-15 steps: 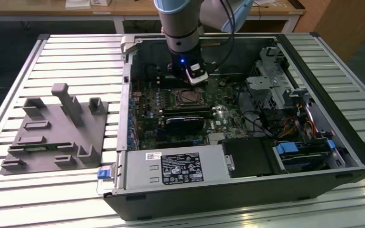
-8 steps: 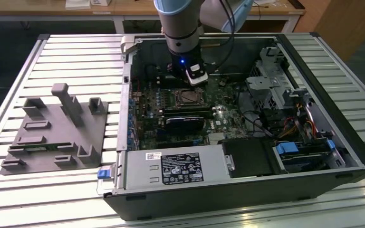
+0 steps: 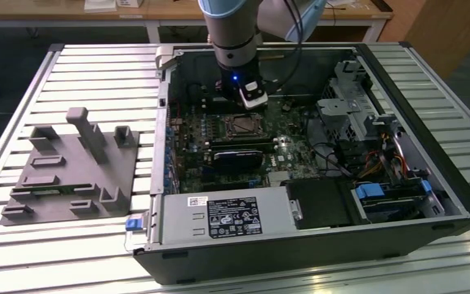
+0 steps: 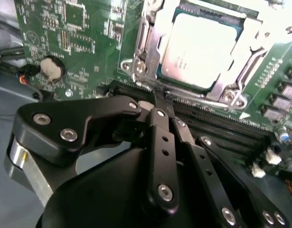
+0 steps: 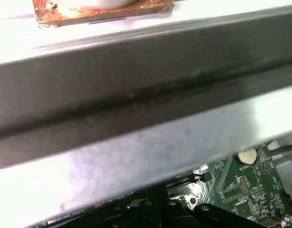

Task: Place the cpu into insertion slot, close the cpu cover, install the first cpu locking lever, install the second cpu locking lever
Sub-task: 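Install the first cpu locking lever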

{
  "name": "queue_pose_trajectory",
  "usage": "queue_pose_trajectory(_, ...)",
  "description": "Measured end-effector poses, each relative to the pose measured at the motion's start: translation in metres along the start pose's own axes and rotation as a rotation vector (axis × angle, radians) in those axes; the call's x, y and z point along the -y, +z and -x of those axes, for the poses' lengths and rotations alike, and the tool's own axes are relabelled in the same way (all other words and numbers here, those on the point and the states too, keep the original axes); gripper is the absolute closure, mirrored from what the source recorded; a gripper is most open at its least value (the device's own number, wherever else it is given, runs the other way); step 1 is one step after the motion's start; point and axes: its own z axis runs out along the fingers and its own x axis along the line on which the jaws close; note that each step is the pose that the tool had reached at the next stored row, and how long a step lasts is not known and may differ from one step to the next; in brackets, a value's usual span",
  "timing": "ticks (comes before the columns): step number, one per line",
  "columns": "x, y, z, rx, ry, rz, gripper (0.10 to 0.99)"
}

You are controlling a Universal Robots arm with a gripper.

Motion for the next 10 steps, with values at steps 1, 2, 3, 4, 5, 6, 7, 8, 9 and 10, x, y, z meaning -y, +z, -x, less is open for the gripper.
queue_pose_trajectory(1,-0.0005,-0.0028,0.0004,-0.0001,0.000,-0.001,0.980)
queue_pose_trajectory(2,-0.0012,-0.0055,0.0009,-0.0001,0.000,0.000,0.980)
queue_pose_trajectory(3,-0.0019,-0.0085,0.0014,-0.0001,0.000,0.000,0.980)
queue_pose_trajectory(4,-0.0026,-0.0116,0.0019,-0.0001,0.000,-0.001,0.980)
queue_pose_trajectory(5,-0.0034,-0.0146,0.0024,-0.0001,0.000,0.000,0.980)
queue_pose_trajectory(6,-0.0040,-0.0174,0.0029,-0.0002,0.000,-0.001,0.980)
queue_pose_trajectory(7,-0.0043,-0.0186,0.0031,-0.0002,0.000,-0.001,0.980)
queue_pose_trajectory(8,-0.0043,-0.0187,0.0031,-0.0001,0.000,0.000,0.980)
queue_pose_trajectory(9,-0.0043,-0.0187,0.0031,-0.0001,0.000,0.000,0.980)
queue_pose_trajectory(10,-0.0043,-0.0187,0.0032,-0.0001,0.000,0.000,0.980)
